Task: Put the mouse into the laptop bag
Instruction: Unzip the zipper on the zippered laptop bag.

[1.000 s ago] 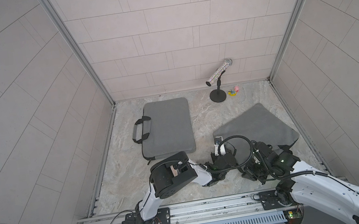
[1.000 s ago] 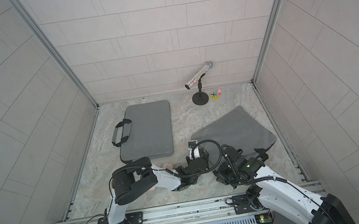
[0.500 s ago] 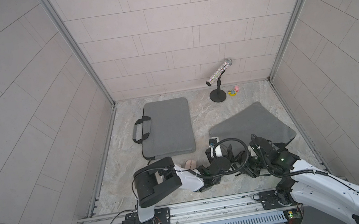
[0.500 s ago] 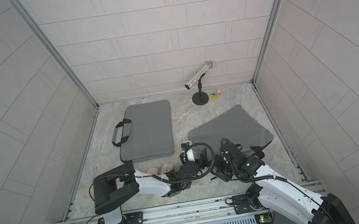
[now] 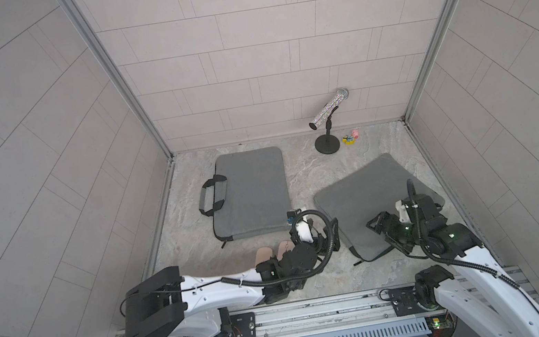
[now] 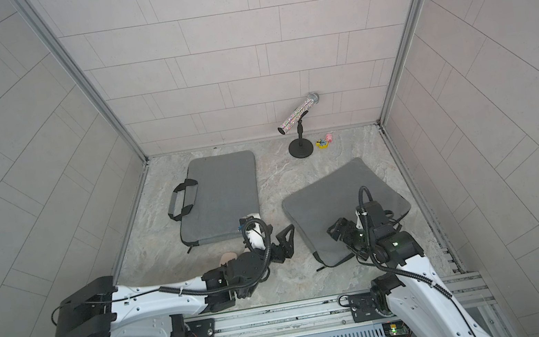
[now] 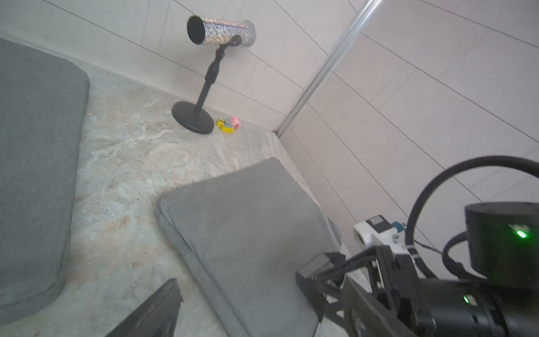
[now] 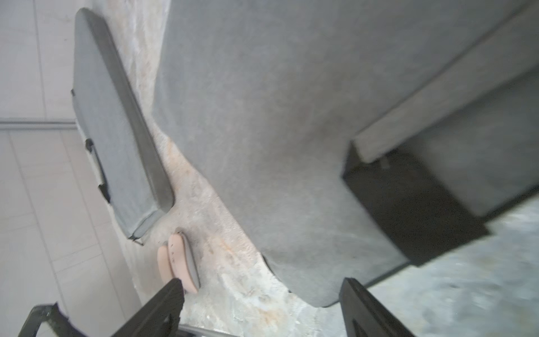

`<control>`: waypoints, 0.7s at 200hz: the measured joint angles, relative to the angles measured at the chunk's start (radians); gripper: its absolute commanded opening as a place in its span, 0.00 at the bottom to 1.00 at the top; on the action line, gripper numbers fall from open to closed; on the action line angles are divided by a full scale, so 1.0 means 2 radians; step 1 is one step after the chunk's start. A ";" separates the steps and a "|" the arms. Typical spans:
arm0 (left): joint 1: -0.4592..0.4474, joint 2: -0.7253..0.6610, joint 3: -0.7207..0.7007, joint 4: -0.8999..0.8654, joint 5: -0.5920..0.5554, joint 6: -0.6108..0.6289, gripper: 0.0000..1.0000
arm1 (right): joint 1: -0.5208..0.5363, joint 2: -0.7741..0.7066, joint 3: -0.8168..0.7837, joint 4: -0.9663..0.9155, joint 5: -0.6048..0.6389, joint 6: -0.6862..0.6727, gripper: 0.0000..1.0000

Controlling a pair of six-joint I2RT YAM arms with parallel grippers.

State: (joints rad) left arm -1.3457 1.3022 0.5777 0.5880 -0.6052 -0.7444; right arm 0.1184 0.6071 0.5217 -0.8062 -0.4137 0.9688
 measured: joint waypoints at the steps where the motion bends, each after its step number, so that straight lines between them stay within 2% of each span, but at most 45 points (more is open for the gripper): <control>1: -0.001 -0.001 -0.001 -0.002 0.002 -0.001 0.90 | -0.002 -0.001 0.000 -0.002 0.000 -0.001 0.87; 19: -0.013 -0.013 -0.015 -0.020 0.015 -0.009 0.89 | -0.031 -0.017 -0.001 -0.041 0.006 -0.034 0.87; 48: -0.028 -0.005 -0.039 -0.020 0.048 -0.011 0.87 | -0.038 -0.029 -0.020 -0.065 0.009 -0.060 0.87; 99: -0.047 0.044 -0.052 0.001 0.078 -0.001 0.87 | -0.035 -0.031 -0.090 -0.019 -0.016 -0.053 0.81; 118: -0.047 0.042 -0.076 0.020 0.073 0.000 0.88 | -0.009 -0.028 -0.104 0.016 -0.026 -0.035 0.81; 140: -0.047 0.014 -0.088 -0.010 0.057 0.000 0.88 | 0.071 -0.010 -0.103 0.083 -0.010 -0.003 0.80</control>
State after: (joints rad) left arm -1.4395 1.3300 0.4023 0.5674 -0.4915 -0.7448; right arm 0.2596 0.5873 0.3149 -0.6411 -0.4335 0.9634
